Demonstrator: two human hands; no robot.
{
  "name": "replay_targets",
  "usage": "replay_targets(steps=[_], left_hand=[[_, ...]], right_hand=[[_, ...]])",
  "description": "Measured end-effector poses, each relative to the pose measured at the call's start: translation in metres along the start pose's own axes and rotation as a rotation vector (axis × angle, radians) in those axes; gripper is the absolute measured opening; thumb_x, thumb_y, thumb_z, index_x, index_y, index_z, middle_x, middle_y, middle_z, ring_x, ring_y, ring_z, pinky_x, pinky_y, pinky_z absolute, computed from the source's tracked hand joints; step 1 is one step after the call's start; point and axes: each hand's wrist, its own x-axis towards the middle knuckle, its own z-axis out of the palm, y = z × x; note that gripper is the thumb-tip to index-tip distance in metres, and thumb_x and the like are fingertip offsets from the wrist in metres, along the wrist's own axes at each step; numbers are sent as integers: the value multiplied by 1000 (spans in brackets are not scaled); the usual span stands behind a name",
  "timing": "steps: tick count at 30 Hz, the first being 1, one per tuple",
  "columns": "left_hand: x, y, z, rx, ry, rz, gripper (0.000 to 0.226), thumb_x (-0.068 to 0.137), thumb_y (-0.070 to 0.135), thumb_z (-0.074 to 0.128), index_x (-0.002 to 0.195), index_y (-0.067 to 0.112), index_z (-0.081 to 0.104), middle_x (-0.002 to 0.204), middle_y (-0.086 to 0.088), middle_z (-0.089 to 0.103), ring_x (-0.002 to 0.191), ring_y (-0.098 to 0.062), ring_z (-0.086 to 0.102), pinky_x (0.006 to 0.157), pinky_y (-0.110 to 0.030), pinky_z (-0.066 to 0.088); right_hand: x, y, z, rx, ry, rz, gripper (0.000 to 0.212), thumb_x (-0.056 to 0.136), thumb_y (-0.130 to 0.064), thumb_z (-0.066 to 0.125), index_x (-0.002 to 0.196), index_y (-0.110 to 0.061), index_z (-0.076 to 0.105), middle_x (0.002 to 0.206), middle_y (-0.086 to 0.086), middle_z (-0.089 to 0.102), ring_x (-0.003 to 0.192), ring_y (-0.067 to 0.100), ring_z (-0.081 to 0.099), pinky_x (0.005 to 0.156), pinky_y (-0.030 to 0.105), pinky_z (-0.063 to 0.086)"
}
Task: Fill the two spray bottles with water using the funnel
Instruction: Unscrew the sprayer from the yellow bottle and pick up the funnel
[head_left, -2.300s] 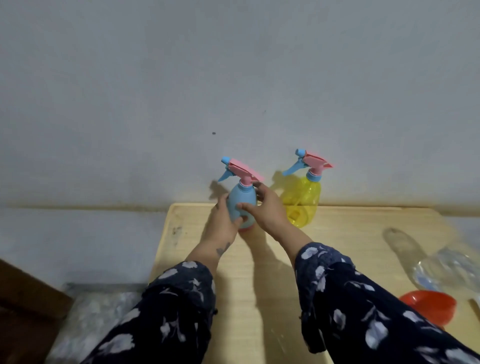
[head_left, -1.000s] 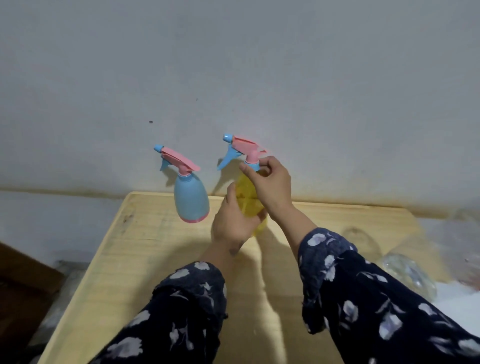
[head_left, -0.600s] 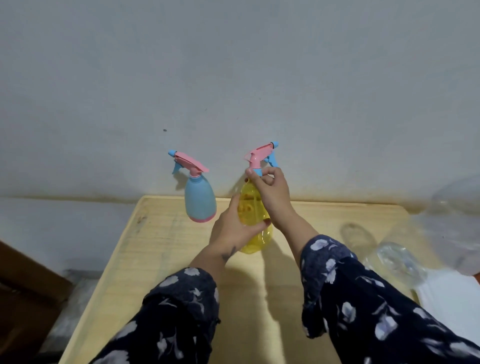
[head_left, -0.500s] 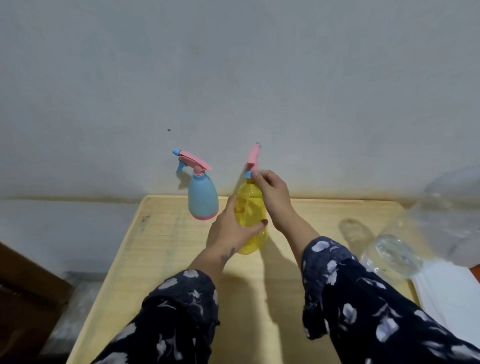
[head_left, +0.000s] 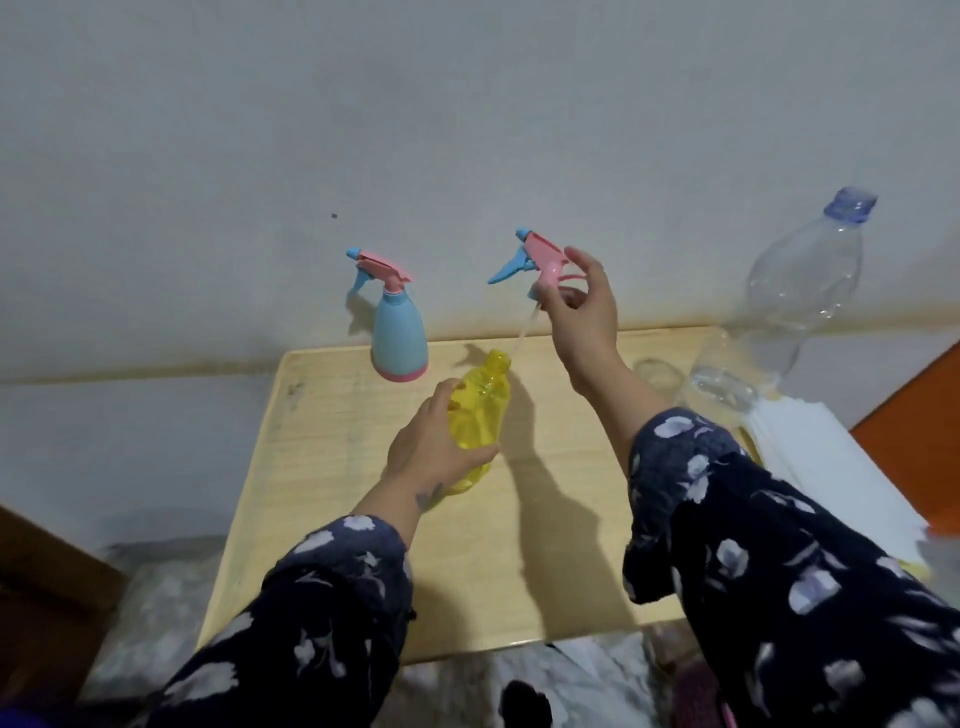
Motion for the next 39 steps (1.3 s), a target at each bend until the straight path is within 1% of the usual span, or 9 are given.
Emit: replay_targets(steps=[4,9,12,15,18,21,28,33,39], left_hand=[[-14,-9,0,-25,3,26,88,68,50,80,138,34,28,137,4,49,119,-21,52,83,-33,45],[-20,-13,1,-69,3,9,88,69,48,81,137,35,27,138,2,47,120,-24,51,86,-34,44],[-18,-8,3,-92,8,6,91,70,49,80,140,33,25,140,2,46,123,-25,49,91,-38,45],[-12,-1,7,-128,16,-8,94,70,49,80,142,32,23,142,1,45,126,-26,47,93,-39,44],[-8,5,12,-161,28,-25,94,70,48,81,143,31,23,142,0,46,127,-26,47,92,-37,42],[-6,8,20,-175,27,-41,94,70,48,80,142,31,23,143,-1,45,127,-28,46,92,-38,42],[4,17,33,-202,47,-64,98,67,50,82,142,31,23,144,-1,44,128,-29,45,97,-42,44],[11,25,44,-217,45,-61,98,68,50,81,143,32,21,144,-1,43,128,-29,44,96,-43,44],[12,25,56,-209,34,-83,97,74,49,77,144,28,13,147,-5,39,127,-33,45,93,-43,44]], right_hand=[[10,-20,-37,38,163,60,46,88,-15,61,130,-24,44,86,-2,68,88,14,65,87,35,51],[11,-20,-73,77,236,179,45,93,-14,55,134,-23,40,93,-5,62,90,10,66,82,30,52],[6,0,-83,-122,166,220,48,92,-11,55,136,-19,39,113,3,58,89,14,65,71,27,50],[-6,29,-84,-345,15,303,50,90,-3,56,137,-10,42,110,7,55,75,11,62,65,24,52],[-22,65,-82,-520,-165,430,51,88,0,58,136,-7,44,118,12,56,97,25,65,82,35,57],[-31,91,-83,-640,-210,443,46,89,-6,58,134,-8,47,129,16,56,109,31,61,93,41,52],[-29,113,-86,-781,-159,406,42,92,-10,54,133,-8,48,127,13,59,114,29,57,86,30,43],[-31,118,-89,-795,-165,391,49,90,-5,53,139,-12,45,126,13,60,113,29,58,89,34,46],[-48,101,-124,-1067,154,-69,40,88,-25,61,126,-18,53,123,6,53,114,24,47,92,36,41]])
